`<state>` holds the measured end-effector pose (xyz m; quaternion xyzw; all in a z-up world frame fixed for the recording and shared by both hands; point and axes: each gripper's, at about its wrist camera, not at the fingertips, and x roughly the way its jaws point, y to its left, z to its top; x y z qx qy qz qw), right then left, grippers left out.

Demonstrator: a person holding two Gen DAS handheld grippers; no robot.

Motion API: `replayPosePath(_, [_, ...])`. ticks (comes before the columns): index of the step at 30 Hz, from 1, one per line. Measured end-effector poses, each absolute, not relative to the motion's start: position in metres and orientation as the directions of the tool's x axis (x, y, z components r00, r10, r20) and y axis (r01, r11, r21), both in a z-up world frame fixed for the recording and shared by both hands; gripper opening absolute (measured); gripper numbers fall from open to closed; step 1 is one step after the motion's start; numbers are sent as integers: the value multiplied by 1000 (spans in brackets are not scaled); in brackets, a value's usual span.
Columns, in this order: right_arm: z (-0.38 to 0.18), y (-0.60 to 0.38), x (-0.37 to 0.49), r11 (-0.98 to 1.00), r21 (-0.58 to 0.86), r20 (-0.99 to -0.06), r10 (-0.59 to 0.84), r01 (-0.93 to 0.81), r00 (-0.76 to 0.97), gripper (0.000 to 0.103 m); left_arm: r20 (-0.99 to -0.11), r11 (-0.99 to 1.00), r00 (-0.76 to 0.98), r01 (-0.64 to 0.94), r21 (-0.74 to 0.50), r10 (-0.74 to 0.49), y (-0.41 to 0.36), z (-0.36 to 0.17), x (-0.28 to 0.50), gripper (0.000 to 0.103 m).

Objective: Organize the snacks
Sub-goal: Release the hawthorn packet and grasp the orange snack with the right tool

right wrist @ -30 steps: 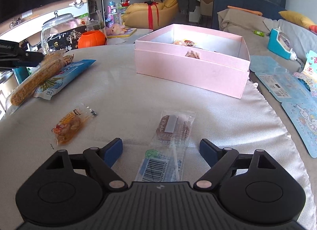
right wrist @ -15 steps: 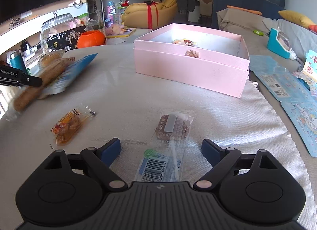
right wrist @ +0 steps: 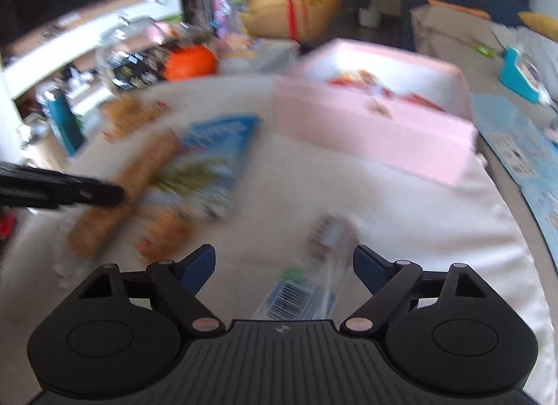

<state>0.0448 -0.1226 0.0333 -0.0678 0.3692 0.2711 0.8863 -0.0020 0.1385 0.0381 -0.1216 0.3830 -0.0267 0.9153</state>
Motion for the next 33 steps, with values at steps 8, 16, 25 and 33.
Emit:
replayPosePath(8, [33, -61, 47, 758, 163, -712, 534, -632, 456, 65, -704, 959, 702, -110, -260, -110, 156, 38, -10, 35])
replayPosePath(16, [24, -72, 41, 786, 85, -738, 462, -612, 491, 27, -718, 959, 682, -90, -270, -138, 142, 28, 0, 38])
replayPosePath(25, [29, -115, 49, 844, 109, -726, 429, -525, 538, 25, -721, 968, 678, -59, -244, -140, 129, 27, 3, 38])
replayPosePath(33, [23, -87, 42, 839, 37, -716, 402, -543, 571, 20, -710, 964, 685, -44, -262, -162, 133, 24, 2, 39])
